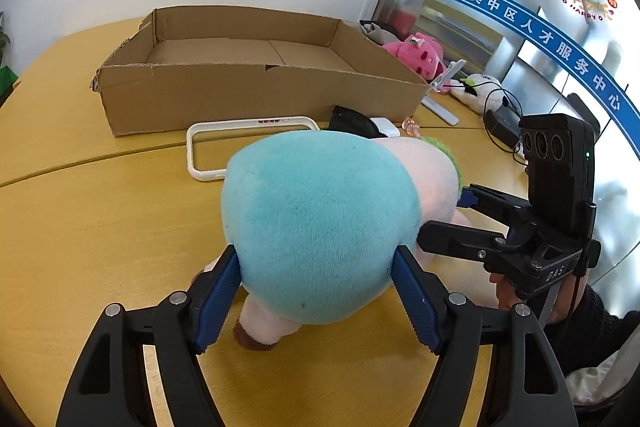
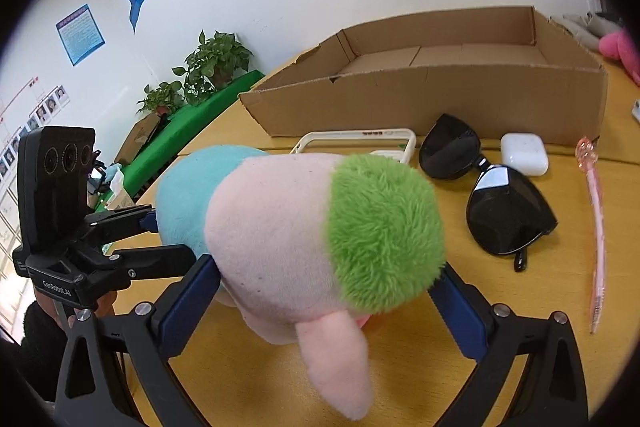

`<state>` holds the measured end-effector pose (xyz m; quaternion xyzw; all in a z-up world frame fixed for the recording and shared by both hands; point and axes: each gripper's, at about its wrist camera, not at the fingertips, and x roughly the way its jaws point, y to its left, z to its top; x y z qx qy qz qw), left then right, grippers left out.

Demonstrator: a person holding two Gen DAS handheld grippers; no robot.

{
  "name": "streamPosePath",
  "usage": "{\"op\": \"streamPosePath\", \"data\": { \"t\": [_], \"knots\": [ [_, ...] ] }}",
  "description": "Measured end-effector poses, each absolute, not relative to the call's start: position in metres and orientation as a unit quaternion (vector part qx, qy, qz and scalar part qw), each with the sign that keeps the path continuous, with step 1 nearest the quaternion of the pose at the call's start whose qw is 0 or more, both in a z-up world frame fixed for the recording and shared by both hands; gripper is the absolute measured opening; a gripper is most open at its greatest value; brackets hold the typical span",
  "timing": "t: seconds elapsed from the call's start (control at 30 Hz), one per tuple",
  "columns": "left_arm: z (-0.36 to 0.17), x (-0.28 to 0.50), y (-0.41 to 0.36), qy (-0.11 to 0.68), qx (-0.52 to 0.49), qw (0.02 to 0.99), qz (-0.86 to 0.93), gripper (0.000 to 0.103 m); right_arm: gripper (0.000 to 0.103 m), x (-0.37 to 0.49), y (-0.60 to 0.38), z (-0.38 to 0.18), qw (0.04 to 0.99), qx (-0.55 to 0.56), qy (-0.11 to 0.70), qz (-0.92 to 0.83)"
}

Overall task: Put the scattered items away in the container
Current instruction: 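Close the left gripper on the plush pig and lift it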

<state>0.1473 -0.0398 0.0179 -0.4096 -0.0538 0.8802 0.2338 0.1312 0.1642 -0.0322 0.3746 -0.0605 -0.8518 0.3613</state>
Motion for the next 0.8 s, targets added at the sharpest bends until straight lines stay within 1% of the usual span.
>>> {"op": "streamPosePath", "data": {
  "t": [0.07, 0.13, 0.23, 0.27, 0.3, 0.33, 0.4, 0.43, 0.5, 0.53, 0.57, 0.6, 0.63, 0.73, 0.8],
  "knots": [
    [0.019, 0.145, -0.044, -0.067, -0.407, 0.236, 0.880, 0.081, 0.095, 0.133, 0.166, -0.026, 0.361, 0.362, -0.056, -0.857],
    [0.024, 0.143, -0.046, -0.072, -0.398, 0.235, 0.884, 0.080, 0.089, 0.133, 0.169, -0.023, 0.357, 0.356, -0.055, -0.862],
    [0.031, 0.142, -0.051, -0.077, -0.383, 0.237, 0.889, 0.079, 0.085, 0.129, 0.177, -0.024, 0.360, 0.358, -0.063, -0.859],
    [0.033, 0.140, -0.052, -0.078, -0.382, 0.240, 0.889, 0.074, 0.084, 0.129, 0.179, -0.024, 0.359, 0.358, -0.065, -0.859],
    [0.033, 0.137, -0.053, -0.078, -0.385, 0.244, 0.887, 0.058, 0.082, 0.129, 0.181, -0.024, 0.359, 0.357, -0.066, -0.860],
    [0.033, 0.135, -0.052, -0.078, -0.390, 0.248, 0.883, 0.052, 0.079, 0.129, 0.182, -0.024, 0.359, 0.355, -0.067, -0.861],
    [0.033, 0.130, -0.053, -0.081, -0.395, 0.244, 0.882, 0.048, 0.074, 0.129, 0.185, -0.020, 0.358, 0.347, -0.070, -0.864],
    [0.032, 0.128, -0.054, -0.083, -0.397, 0.240, 0.882, 0.048, 0.071, 0.130, 0.187, -0.017, 0.359, 0.342, -0.071, -0.866],
    [0.031, 0.127, -0.056, -0.087, -0.395, 0.238, 0.883, 0.048, 0.071, 0.130, 0.187, -0.015, 0.362, 0.339, -0.068, -0.866],
    [0.029, 0.127, -0.058, -0.095, -0.394, 0.238, 0.883, 0.051, 0.071, 0.131, 0.189, -0.014, 0.362, 0.334, -0.068, -0.867],
    [0.028, 0.126, -0.060, -0.103, -0.393, 0.240, 0.882, 0.070, 0.071, 0.130, 0.191, -0.013, 0.361, 0.332, -0.069, -0.869],
    [0.027, 0.125, -0.061, -0.110, -0.391, 0.238, 0.882, 0.094, 0.071, 0.130, 0.193, -0.012, 0.357, 0.330, -0.072, -0.871],
    [0.025, 0.124, -0.062, -0.117, -0.387, 0.232, 0.885, 0.102, 0.071, 0.128, 0.196, -0.012, 0.351, 0.328, -0.075, -0.874],
    [0.021, 0.119, -0.058, -0.130, -0.389, 0.247, 0.878, 0.102, 0.078, 0.125, 0.194, -0.011, 0.351, 0.331, -0.072, -0.873],
    [0.018, 0.116, -0.051, -0.126, -0.391, 0.264, 0.873, 0.102, 0.078, 0.122, 0.188, -0.011, 0.351, 0.333, -0.060, -0.873]
  ]
}}
